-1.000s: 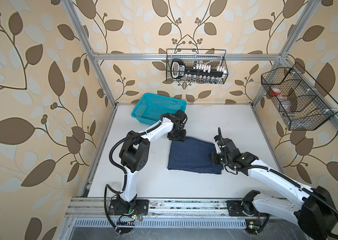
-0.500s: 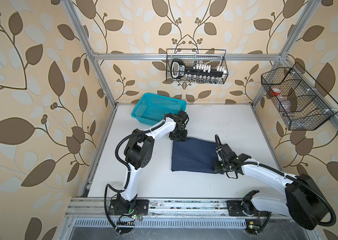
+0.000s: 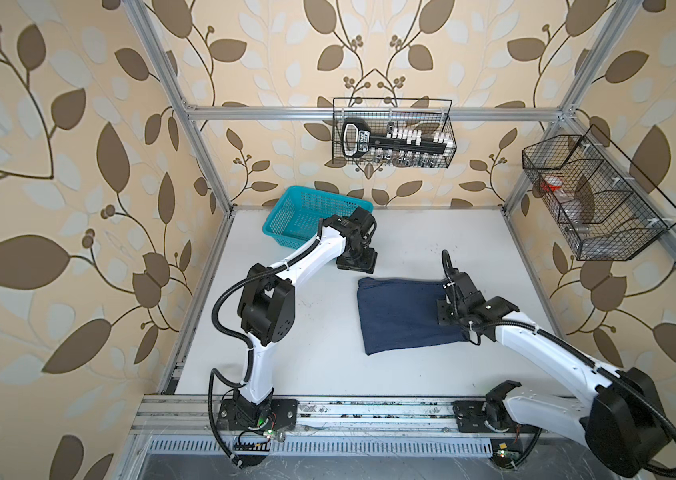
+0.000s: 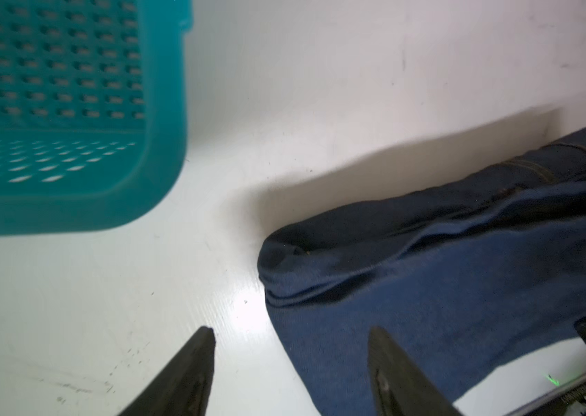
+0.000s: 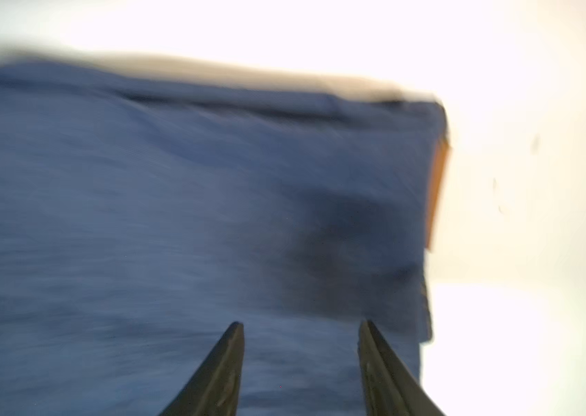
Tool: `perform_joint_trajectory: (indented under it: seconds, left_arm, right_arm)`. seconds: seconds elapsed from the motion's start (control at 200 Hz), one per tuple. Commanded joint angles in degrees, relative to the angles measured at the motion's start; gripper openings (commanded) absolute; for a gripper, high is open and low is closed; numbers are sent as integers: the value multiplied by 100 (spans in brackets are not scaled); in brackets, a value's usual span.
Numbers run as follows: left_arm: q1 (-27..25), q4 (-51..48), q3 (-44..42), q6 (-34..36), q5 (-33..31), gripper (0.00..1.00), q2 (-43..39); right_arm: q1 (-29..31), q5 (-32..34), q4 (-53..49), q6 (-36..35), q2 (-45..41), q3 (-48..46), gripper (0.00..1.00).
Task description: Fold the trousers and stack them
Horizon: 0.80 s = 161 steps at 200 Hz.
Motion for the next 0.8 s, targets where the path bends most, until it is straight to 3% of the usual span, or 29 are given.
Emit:
perform_joint_trajectory:
  seconds: [0.0,0.125,0.27,0.54,0.8]
  left_arm:
    - [28,-360,-287,139,-212,73,-896]
    - [40,-420,-891,94,-360,78,-1348]
    - [81,-9,-1908,-72,-422,83,-2039]
    - [293,129,-3017,-237,-506,87,-2930]
    - [512,-41,-3546,-199,-660,88,-3397]
  right_arm:
    - [639,337,582,-26,-27,-163,60]
    - [1219,444,1409,390,419,-413,69]
    - [1303,491,1931,251,1256,-283,79]
    - [196,222,1911,-529,2641,364,81]
    - [-524,-125,1479,-586,3682,1426,81]
